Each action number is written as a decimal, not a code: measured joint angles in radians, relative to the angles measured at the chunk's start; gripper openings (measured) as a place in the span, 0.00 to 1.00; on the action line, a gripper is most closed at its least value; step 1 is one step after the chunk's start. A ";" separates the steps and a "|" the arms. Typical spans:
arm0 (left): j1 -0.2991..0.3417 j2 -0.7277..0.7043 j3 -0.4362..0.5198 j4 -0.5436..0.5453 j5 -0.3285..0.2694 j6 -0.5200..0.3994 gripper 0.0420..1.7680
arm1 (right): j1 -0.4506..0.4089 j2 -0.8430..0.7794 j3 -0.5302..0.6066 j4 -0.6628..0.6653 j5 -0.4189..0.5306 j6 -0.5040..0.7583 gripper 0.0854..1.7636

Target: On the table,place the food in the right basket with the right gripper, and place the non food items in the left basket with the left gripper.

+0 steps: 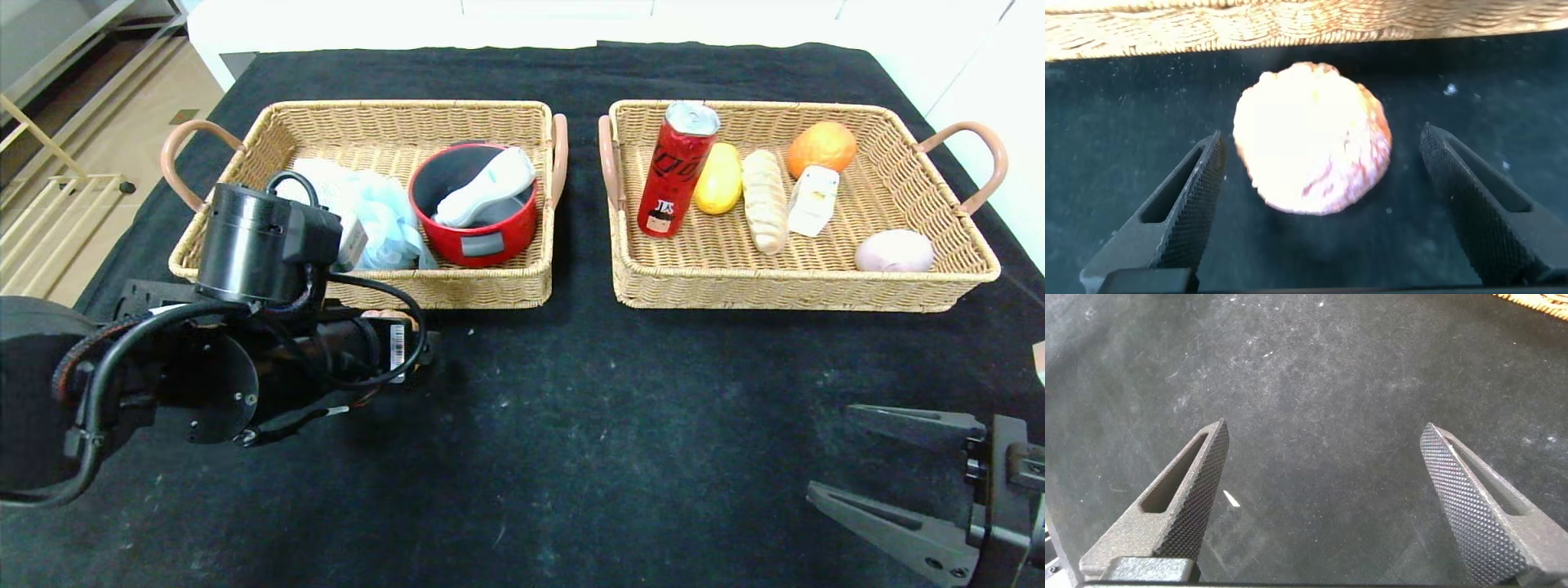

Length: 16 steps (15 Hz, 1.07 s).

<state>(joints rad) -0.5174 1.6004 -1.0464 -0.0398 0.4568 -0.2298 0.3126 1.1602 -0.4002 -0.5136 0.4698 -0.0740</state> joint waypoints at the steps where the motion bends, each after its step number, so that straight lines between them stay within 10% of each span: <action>1: 0.005 0.010 0.000 -0.002 0.000 -0.001 0.97 | 0.000 0.000 0.000 0.000 0.000 0.000 0.97; 5: 0.014 0.031 -0.004 -0.003 0.003 -0.003 0.95 | 0.000 0.002 0.001 0.001 0.000 0.000 0.97; 11: 0.015 0.039 -0.006 -0.003 0.003 -0.001 0.49 | 0.000 0.004 0.003 0.000 0.000 -0.001 0.97; 16: 0.015 0.038 0.001 -0.003 0.003 -0.001 0.44 | 0.000 0.004 0.003 -0.001 0.000 -0.002 0.97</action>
<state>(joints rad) -0.5028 1.6381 -1.0449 -0.0428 0.4594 -0.2313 0.3126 1.1640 -0.3968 -0.5143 0.4698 -0.0760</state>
